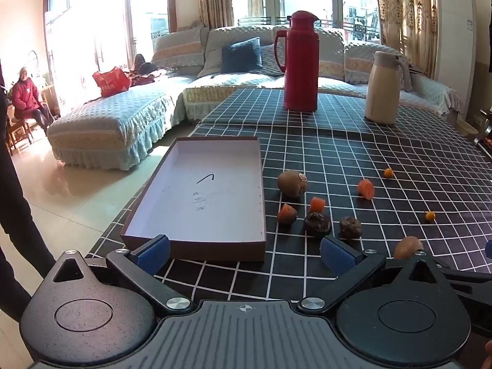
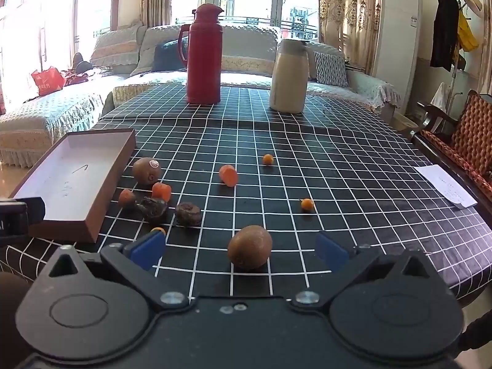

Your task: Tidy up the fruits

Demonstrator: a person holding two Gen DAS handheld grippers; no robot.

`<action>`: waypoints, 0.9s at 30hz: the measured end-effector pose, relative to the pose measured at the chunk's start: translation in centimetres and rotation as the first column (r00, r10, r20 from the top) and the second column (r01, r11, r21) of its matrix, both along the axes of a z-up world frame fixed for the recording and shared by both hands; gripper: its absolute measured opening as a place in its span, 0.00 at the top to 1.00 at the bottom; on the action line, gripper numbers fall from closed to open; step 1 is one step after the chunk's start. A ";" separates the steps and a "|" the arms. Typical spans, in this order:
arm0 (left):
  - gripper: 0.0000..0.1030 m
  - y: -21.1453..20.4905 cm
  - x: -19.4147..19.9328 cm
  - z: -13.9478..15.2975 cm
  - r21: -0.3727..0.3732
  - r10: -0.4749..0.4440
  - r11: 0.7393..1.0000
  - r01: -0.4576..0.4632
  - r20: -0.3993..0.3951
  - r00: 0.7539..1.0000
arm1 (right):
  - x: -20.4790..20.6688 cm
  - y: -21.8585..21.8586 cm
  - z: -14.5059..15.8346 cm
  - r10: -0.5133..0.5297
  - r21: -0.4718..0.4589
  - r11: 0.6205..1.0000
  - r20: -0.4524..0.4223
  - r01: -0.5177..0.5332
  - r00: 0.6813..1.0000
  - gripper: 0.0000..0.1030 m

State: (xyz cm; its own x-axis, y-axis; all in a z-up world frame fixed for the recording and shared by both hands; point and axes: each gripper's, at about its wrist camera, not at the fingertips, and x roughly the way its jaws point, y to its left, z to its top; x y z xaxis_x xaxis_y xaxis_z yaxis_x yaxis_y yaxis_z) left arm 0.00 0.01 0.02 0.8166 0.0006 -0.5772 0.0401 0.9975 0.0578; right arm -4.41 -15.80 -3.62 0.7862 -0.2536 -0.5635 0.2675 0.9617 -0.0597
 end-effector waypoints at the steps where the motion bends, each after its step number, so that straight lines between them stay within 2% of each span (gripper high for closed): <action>1: 0.00 0.0 -0.1 0.0 -0.001 0.000 1.000 0.000 0.000 1.000 | 0.0 0.0 0.0 0.001 0.001 1.000 0.000 -0.001 1.000 0.00; 27: 0.00 0.0 0.0 -0.1 -0.004 -0.001 1.000 0.001 -0.007 1.000 | 0.0 -0.1 0.0 0.007 0.026 1.000 -0.004 -0.006 1.000 0.00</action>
